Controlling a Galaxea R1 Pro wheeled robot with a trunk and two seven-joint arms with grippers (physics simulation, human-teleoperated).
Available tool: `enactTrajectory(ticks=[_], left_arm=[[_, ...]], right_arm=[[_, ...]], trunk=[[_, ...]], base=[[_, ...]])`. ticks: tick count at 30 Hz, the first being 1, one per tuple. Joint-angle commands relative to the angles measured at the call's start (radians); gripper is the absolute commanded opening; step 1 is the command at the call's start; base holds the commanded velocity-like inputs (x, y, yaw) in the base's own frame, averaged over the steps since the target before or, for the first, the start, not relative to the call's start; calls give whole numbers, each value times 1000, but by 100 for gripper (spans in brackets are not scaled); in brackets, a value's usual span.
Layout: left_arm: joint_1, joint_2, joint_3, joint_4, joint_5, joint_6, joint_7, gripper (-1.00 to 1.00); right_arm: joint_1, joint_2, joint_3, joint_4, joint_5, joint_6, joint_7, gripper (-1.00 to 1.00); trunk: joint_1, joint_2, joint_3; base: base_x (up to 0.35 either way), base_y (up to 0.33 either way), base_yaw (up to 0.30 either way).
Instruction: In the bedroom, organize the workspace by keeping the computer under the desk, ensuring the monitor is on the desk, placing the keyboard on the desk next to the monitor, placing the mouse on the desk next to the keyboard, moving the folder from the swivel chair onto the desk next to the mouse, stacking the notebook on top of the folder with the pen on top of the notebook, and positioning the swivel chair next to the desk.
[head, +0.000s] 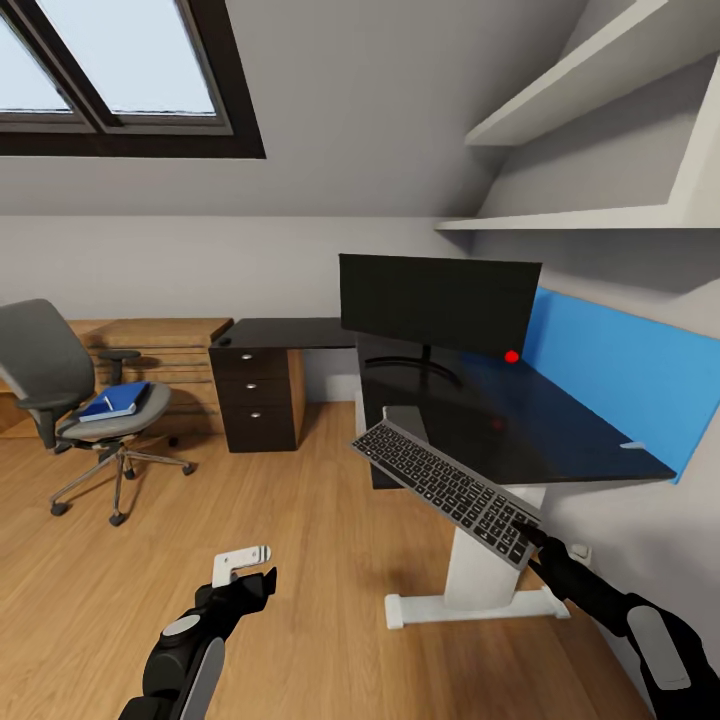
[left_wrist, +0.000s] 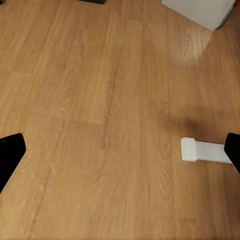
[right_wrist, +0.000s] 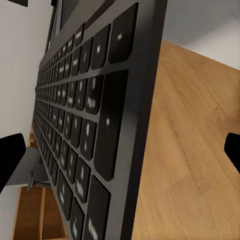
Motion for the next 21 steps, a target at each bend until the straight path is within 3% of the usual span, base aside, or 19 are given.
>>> enactTrajectory(ticks=[1, 7, 15, 21], left_arm=[[-1, 0, -1, -1, 11, 3, 9, 100], [-1, 0, -1, -1, 11, 3, 9, 100], [-1, 0, -1, -1, 11, 3, 9, 100], [-1, 0, -1, -1, 10, 3, 9, 100]], right_arm=[[-1, 0, 1, 0, 0, 7, 3, -100], [-1, 0, 30, -1, 0, 7, 10, -100], [-1, 0, 35, -3, 0, 7, 44, -100], [-1, 1, 35, -6, 0, 5, 49, -100]], trunk=[[0, -1, -1], [0, -1, -1], [0, -1, -1], [-23, 41, 18]], base=[[0, 0, 0], [0, 0, 0], [0, 0, 0], [0, 0, 0]])
